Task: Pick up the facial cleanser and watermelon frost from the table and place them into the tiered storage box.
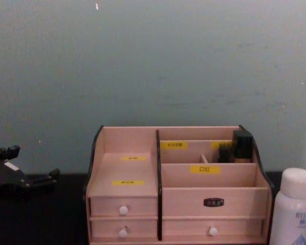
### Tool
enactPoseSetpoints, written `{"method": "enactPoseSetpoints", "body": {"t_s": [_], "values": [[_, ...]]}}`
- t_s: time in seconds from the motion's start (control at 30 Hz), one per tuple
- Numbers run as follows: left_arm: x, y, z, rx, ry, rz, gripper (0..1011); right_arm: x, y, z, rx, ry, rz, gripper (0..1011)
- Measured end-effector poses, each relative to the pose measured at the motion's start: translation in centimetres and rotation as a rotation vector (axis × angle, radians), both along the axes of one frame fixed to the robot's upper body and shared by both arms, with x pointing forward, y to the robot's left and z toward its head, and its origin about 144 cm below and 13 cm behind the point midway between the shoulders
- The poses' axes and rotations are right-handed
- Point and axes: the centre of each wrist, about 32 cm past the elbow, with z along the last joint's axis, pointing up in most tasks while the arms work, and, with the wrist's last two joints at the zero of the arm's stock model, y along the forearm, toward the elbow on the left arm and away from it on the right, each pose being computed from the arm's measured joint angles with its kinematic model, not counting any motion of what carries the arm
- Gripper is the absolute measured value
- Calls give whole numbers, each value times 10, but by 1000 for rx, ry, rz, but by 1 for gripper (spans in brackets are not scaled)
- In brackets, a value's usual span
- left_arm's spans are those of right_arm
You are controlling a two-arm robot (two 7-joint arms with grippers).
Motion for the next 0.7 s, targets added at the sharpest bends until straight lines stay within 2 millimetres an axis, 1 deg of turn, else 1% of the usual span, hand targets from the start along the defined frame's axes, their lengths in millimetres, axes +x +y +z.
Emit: {"method": "enactPoseSetpoints", "body": {"t_s": [0.3, 0.7], "values": [[0, 0, 0, 0, 0, 0, 1001, 7, 7, -5, 82, 50, 38, 1003], [0, 0, 0, 0, 0, 0, 1001, 17, 17, -11, 129, 37, 53, 1002]]}}
